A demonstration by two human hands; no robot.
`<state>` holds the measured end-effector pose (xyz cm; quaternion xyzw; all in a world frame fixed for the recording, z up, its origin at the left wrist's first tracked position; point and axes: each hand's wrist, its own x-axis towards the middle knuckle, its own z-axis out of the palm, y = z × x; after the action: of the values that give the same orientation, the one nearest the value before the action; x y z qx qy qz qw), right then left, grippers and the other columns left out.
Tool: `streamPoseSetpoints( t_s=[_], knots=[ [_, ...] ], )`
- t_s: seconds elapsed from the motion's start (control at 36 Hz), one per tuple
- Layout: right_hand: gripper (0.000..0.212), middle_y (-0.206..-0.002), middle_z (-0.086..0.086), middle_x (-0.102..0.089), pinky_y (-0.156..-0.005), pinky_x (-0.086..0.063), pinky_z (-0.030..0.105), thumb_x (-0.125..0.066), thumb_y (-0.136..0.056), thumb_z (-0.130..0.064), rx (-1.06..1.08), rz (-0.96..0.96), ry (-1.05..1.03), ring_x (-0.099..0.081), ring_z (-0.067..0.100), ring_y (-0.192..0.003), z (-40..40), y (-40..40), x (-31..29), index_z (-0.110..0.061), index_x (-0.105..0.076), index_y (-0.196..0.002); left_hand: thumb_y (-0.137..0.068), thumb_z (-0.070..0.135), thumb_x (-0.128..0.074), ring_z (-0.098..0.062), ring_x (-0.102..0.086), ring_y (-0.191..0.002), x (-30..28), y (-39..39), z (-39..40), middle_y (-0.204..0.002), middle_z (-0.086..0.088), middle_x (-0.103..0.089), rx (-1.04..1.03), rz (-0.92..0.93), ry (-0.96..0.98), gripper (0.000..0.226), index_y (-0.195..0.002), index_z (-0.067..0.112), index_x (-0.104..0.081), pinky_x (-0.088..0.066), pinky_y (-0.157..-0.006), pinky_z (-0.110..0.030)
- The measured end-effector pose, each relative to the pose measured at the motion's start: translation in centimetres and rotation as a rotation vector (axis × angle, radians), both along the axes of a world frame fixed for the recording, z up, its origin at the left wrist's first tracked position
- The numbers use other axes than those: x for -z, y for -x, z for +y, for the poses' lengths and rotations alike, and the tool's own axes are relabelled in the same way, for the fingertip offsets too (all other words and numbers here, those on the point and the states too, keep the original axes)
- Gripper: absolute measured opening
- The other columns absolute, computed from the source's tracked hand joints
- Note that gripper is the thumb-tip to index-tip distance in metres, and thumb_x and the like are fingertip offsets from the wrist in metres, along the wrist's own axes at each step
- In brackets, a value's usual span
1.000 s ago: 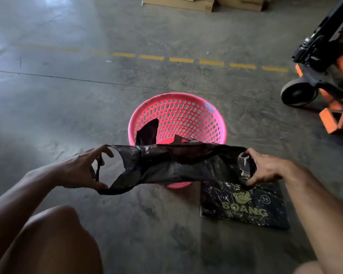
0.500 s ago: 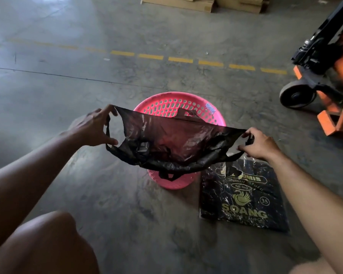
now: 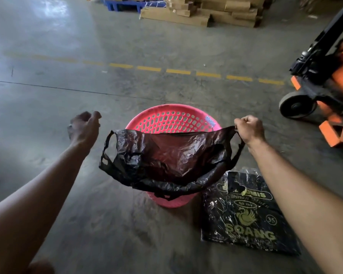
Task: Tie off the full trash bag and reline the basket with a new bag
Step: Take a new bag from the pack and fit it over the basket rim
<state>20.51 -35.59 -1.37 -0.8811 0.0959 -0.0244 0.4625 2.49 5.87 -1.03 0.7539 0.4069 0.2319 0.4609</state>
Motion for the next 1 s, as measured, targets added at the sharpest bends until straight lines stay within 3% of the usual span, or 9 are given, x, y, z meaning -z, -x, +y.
streamPoseSetpoints(
  t_s=[0.11, 0.19, 0.28, 0.33, 0.42, 0.5, 0.58, 0.72, 1.0],
  knots=[
    [0.022, -0.095, 0.01, -0.071, -0.08, -0.05, 0.03, -0.055, -0.066, -0.038, -0.265, -0.174, 0.016, -0.066, 0.025, -0.097, 0.8, 0.3, -1.6, -0.026, -0.067, -0.079, -0.085, 0.037, -0.074, -0.02, -0.063, -0.104, -1.5, -0.9, -1.8, -0.111, -0.004, -0.054, 0.426, -0.064, -0.121, 0.022, -0.087, 0.015, -0.07, -0.053, -0.096, -0.043],
    [0.031, -0.128, 0.009, -0.057, -0.112, -0.04, 0.042, -0.063, -0.068, -0.049, -0.591, -0.153, 0.298, -0.051, 0.024, -0.127, 1.9, 0.9, -1.9, -0.035, -0.072, -0.094, -0.068, 0.065, -0.076, -0.014, -0.045, -0.129, -1.7, -1.5, -3.0, -0.134, 0.0, -0.04, 0.756, 0.137, -0.294, 0.043, -0.098, 0.034, -0.074, -0.041, -0.105, -0.037],
    [0.037, -0.154, 0.009, -0.038, -0.119, -0.03, 0.051, -0.077, -0.071, -0.053, -0.748, -0.067, 0.577, -0.034, 0.031, -0.144, 3.4, 1.5, -1.7, -0.038, -0.073, -0.105, -0.052, 0.08, -0.071, -0.021, -0.034, -0.14, -0.7, -2.0, -3.8, -0.15, -0.002, -0.03, 0.91, 0.343, -0.436, 0.059, -0.1, 0.047, -0.07, -0.034, -0.117, -0.044],
    [0.035, -0.158, 0.012, -0.032, -0.12, -0.027, 0.05, -0.08, -0.073, -0.052, -0.786, -0.002, 0.621, -0.029, 0.033, -0.148, 3.8, 1.6, -1.0, -0.038, -0.073, -0.104, -0.053, 0.077, -0.068, -0.021, -0.033, -0.143, -0.5, -2.4, -4.5, -0.145, -0.009, -0.043, 0.941, 0.378, -0.5, 0.049, -0.094, 0.05, -0.069, -0.036, -0.118, -0.043],
    [0.024, -0.144, 0.015, -0.044, -0.115, -0.033, 0.03, -0.082, -0.077, -0.036, -0.768, -0.004, 0.516, -0.043, 0.03, -0.138, 3.8, 1.6, 0.1, -0.025, -0.077, -0.097, -0.068, 0.048, -0.082, -0.019, -0.044, -0.137, 0.0, -2.7, -5.0, -0.117, -0.006, -0.067, 0.9, 0.272, -0.548, 0.018, -0.08, 0.048, -0.068, -0.043, -0.109, -0.038],
    [0.012, -0.123, 0.015, -0.06, -0.095, -0.037, 0.021, -0.081, -0.079, -0.025, -0.658, -0.117, 0.4, -0.06, 0.027, -0.118, 4.1, 1.6, 0.7, -0.016, -0.077, -0.087, -0.078, 0.028, -0.084, -0.021, -0.06, -0.12, 0.8, -2.9, -4.4, -0.125, -0.004, -0.064, 0.784, 0.154, -0.531, 0.013, -0.088, 0.032, -0.077, -0.048, -0.104, -0.037],
    [0.009, -0.102, 0.014, -0.068, -0.082, -0.043, 0.026, -0.076, -0.084, -0.026, -0.553, -0.207, 0.31, -0.066, 0.03, -0.099, 4.5, 1.5, 1.3, -0.019, -0.071, -0.086, -0.081, 0.031, -0.081, -0.02, -0.063, -0.118, 1.4, -3.0, -4.3, -0.129, 0.0, -0.063, 0.724, 0.072, -0.498, 0.013, -0.088, 0.036, -0.072, -0.049, -0.102, -0.036],
    [0.018, -0.077, 0.001, -0.062, -0.068, -0.037, 0.026, -0.07, -0.09, -0.03, -0.361, -0.327, 0.171, -0.06, 0.023, -0.075, 4.7, 1.3, 1.6, -0.015, -0.063, -0.086, -0.083, 0.045, -0.07, -0.012, -0.072, -0.09, 1.4, -3.7, -4.8, -0.103, 0.004, -0.069, 0.554, -0.036, -0.37, 0.018, -0.09, 0.029, -0.068, -0.06, -0.083, -0.041],
    [0.03, -0.067, -0.004, -0.061, -0.065, -0.05, 0.036, -0.069, -0.087, -0.046, -0.318, -0.369, 0.205, -0.063, 0.026, -0.069, 5.2, 0.3, -0.2, -0.022, -0.056, -0.076, -0.087, 0.045, -0.069, -0.008, -0.059, -0.061, 0.1, -4.5, -4.5, -0.067, 0.008, -0.065, 0.416, -0.048, -0.398, 0.023, -0.081, 0.024, -0.064, -0.041, -0.06, -0.029]
  ],
)
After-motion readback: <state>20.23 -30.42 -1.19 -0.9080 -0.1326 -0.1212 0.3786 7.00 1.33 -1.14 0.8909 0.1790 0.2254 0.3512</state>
